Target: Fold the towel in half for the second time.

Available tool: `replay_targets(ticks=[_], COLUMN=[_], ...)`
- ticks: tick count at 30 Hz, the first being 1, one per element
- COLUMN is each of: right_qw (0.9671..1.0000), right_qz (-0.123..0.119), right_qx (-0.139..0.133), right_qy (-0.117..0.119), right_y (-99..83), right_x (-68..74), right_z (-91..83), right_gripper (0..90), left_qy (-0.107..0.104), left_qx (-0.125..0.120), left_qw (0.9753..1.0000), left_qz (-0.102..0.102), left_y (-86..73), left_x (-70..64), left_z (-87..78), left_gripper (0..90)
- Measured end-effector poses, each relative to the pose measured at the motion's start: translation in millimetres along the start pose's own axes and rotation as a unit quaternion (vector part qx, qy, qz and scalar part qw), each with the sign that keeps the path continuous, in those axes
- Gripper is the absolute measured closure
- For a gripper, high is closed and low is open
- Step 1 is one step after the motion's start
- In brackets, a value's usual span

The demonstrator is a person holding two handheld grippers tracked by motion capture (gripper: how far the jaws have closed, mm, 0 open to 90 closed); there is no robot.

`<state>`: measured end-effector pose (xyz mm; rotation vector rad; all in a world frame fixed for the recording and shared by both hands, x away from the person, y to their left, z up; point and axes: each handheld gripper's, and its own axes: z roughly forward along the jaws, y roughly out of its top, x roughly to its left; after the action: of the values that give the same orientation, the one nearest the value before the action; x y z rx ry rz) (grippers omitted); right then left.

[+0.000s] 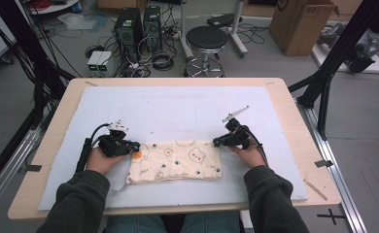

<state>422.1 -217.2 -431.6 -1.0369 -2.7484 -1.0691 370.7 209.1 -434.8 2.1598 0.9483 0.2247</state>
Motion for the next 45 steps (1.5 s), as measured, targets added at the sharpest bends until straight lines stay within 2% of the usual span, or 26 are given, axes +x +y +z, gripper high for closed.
replay_targets(ticks=[5, 6, 25, 35, 45], right_qw=[1.0, 1.0, 0.9991, 0.9983, 0.9973], right_qz=[-0.005, 0.0, 0.005, 0.0, -0.02], right_qx=[-0.002, -0.003, -0.038, -0.052, -0.064], right_qy=[0.004, 0.004, 0.019, 0.026, 0.029], right_y=[0.0, -0.2, -0.9, -1.9, -2.6], right_x=[0.4, 1.0, 1.6, 5.0, 14.3], right_z=[-1.1, -2.0, -14.8, -23.0, -32.1], right_gripper=[85.4, 85.4, 85.5, 85.5, 85.5], left_qy=[0.0, 0.0, -0.002, -0.006, -0.008], left_qx=[-0.006, -0.008, -0.036, -0.051, -0.064], left_qw=[1.0, 1.0, 0.9993, 0.9987, 0.9979], left_qz=[-0.003, -0.004, -0.006, -0.002, 0.008], left_y=[0.2, 0.3, 1.7, 1.5, -4.4], left_x=[-0.1, -0.1, -2.7, -5.9, -11.9], left_z=[-3.4, -4.1, -17.6, -25.6, -34.2], left_gripper=[83.3, 83.4, 83.8, 83.8, 83.8])
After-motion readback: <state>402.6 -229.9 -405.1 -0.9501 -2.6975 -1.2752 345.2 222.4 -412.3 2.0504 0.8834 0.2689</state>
